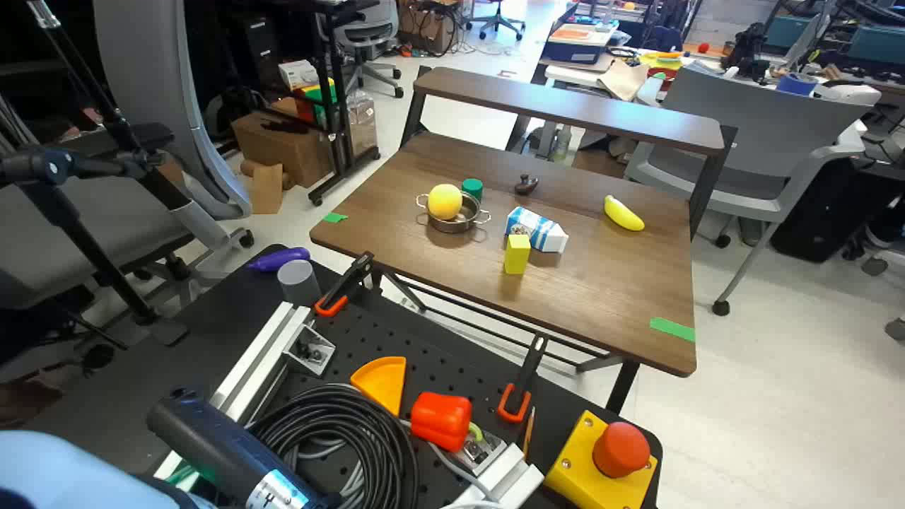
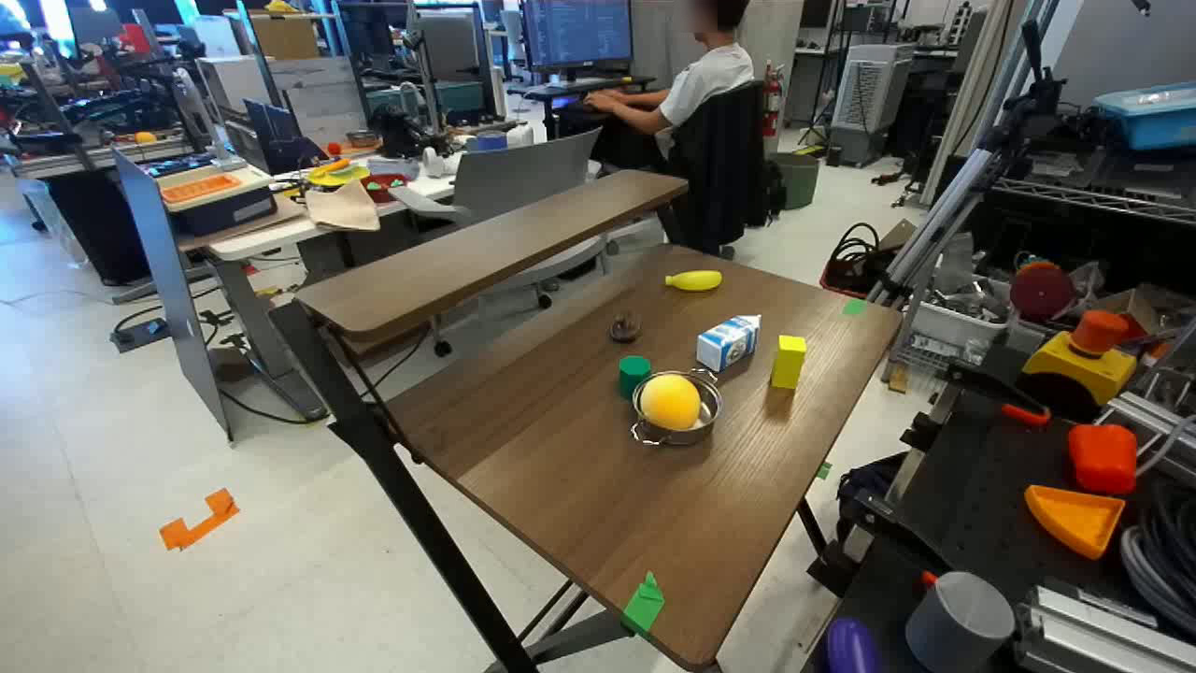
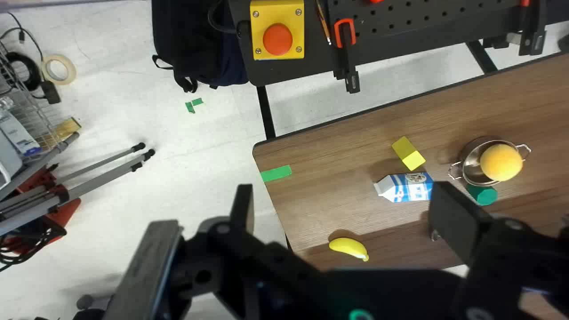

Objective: Move the banana forwards.

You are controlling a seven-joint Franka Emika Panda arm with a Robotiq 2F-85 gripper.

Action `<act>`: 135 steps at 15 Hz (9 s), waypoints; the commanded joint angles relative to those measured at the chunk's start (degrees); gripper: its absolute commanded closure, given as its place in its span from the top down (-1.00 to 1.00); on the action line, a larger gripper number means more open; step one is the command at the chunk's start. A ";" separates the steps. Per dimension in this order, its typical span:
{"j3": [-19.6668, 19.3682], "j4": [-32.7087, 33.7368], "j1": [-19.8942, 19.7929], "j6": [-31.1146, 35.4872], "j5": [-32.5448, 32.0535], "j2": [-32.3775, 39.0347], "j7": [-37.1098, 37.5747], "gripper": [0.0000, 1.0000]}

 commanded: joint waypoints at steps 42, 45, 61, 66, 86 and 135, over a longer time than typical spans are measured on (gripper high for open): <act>7.96 54.59 1.92 21.53 49.10 84.10 51.89 1.00; 9.34 60.43 2.19 21.53 50.49 90.86 57.54 1.00; 10.90 83.12 2.20 13.11 41.70 112.70 80.23 1.00; 11.41 86.74 1.77 9.72 38.42 114.53 80.96 0.00; 3.64 49.56 9.52 15.34 11.40 85.88 47.39 -0.85; 5.22 19.66 15.97 47.00 3.65 71.16 27.72 1.00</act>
